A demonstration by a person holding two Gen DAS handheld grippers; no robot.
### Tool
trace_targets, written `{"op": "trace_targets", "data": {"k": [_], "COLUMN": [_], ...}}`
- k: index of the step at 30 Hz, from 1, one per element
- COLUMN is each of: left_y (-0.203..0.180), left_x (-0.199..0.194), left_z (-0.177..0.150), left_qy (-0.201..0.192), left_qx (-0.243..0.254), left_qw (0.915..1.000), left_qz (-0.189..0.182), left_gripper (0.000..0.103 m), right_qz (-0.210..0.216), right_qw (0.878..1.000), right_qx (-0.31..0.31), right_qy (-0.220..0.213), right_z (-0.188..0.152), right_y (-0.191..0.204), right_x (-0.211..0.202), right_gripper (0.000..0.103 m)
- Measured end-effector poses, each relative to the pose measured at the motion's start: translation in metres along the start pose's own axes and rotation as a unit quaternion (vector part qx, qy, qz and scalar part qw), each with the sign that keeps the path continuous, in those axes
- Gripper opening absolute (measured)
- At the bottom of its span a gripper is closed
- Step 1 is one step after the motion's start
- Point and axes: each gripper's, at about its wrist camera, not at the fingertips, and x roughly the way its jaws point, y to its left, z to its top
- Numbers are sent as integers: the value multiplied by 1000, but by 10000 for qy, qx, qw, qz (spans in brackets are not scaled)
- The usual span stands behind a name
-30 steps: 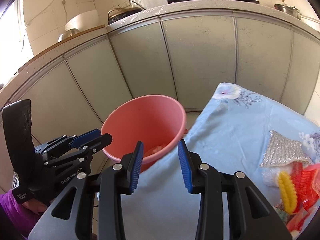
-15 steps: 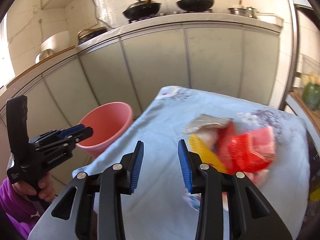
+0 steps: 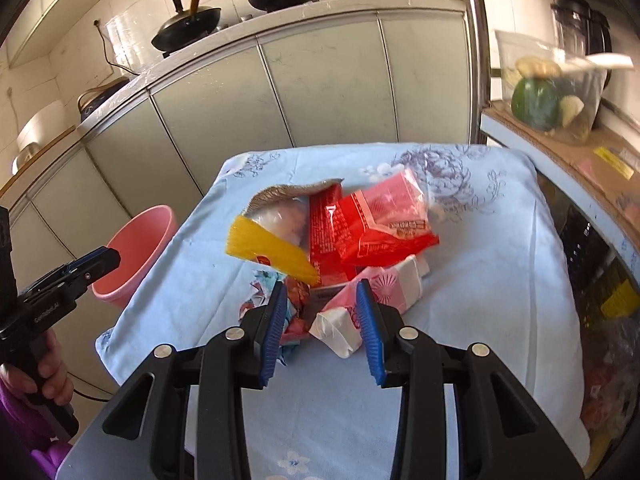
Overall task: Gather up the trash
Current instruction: 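Move both open grippers back over the trash on the table, then grasp the crumpled patterned paper with the left gripper while the right grasps the pink-printed carton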
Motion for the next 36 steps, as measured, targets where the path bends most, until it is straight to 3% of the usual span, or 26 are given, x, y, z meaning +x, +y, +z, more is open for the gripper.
{"op": "trace_targets", "data": {"k": [5, 19, 21, 22, 25, 33, 36], "left_y": [-22, -66, -70, -73, -81, -94, -93], "left_x": [12, 53, 60, 64, 75, 95, 103], "left_z": [0, 4, 1, -2, -8, -13, -13], "left_qy": [237, 899, 1031, 1111, 1348, 1650, 1729], "left_qx": [225, 175, 171, 175, 220, 218, -18], "left_qw": [9987, 9882, 9861, 9848, 9805, 9754, 9732], "left_qz": [-396, -1226, -1291, -1324, -1413, -1444, -1519], "left_gripper": [40, 40, 40, 40, 40, 40, 40], "right_qz": [-55, -293, -307, -280, -269, -267, -261], "right_qw": [9998, 9984, 9980, 9980, 9983, 9987, 9988], "right_qx": [52, 274, 356, 394, 384, 370, 362], "right_qy": [201, 404, 414, 401, 333, 233, 220], "right_z": [-7, -19, -21, -22, -24, -29, -29], "right_y": [1, -7, -14, -16, -21, -28, -29], "right_x": [13, 37, 36, 35, 29, 17, 15], "right_gripper": [46, 47, 46, 39, 32, 31, 31]}}
